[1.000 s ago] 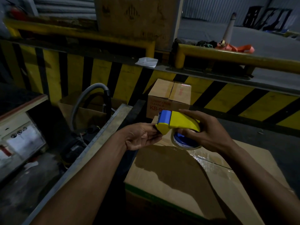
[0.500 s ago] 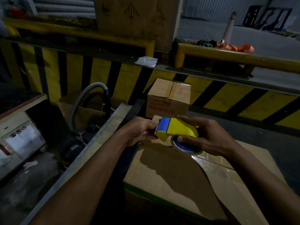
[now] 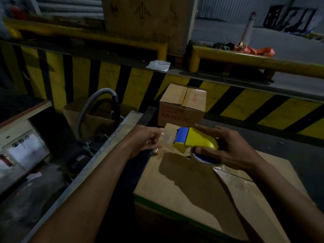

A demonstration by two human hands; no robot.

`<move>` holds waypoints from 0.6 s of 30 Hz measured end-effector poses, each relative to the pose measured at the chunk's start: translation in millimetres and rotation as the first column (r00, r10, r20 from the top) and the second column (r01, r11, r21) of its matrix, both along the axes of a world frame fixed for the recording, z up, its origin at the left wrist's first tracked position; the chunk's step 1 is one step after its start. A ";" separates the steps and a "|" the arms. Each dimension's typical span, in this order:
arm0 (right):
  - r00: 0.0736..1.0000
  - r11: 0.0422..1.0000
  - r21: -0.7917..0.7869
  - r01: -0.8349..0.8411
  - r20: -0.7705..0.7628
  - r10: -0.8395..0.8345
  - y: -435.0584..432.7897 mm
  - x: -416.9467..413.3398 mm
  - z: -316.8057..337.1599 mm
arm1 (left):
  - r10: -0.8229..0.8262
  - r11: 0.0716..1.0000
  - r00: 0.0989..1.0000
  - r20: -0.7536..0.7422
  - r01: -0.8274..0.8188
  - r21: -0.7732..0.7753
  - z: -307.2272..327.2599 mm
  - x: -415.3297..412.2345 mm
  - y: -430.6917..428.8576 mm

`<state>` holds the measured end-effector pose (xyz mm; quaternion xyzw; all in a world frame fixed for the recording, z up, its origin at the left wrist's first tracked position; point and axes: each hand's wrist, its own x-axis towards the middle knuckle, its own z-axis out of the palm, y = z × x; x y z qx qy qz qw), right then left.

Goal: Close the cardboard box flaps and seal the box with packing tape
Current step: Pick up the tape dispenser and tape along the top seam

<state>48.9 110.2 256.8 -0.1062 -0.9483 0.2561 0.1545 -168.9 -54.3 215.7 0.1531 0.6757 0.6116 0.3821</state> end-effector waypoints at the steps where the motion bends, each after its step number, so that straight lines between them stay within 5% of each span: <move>1: 1.000 1.000 0.015 0.002 0.013 -0.002 0.1 0.5 0.4 | -0.013 1.000 1.000 -0.014 0.013 -0.014 -2.3 -0.9 0.4; 10: 0.981 0.992 0.124 -0.012 0.192 -0.012 -7.6 -7.1 -1.5 | 0.049 0.992 0.972 -0.229 -0.074 -0.101 -18.7 -4.9 8.8; 18: 0.961 0.994 0.104 -0.032 0.277 0.002 -7.5 -13.4 2.0 | 0.030 0.950 0.831 -0.555 -0.197 -0.244 -34.0 -11.8 6.6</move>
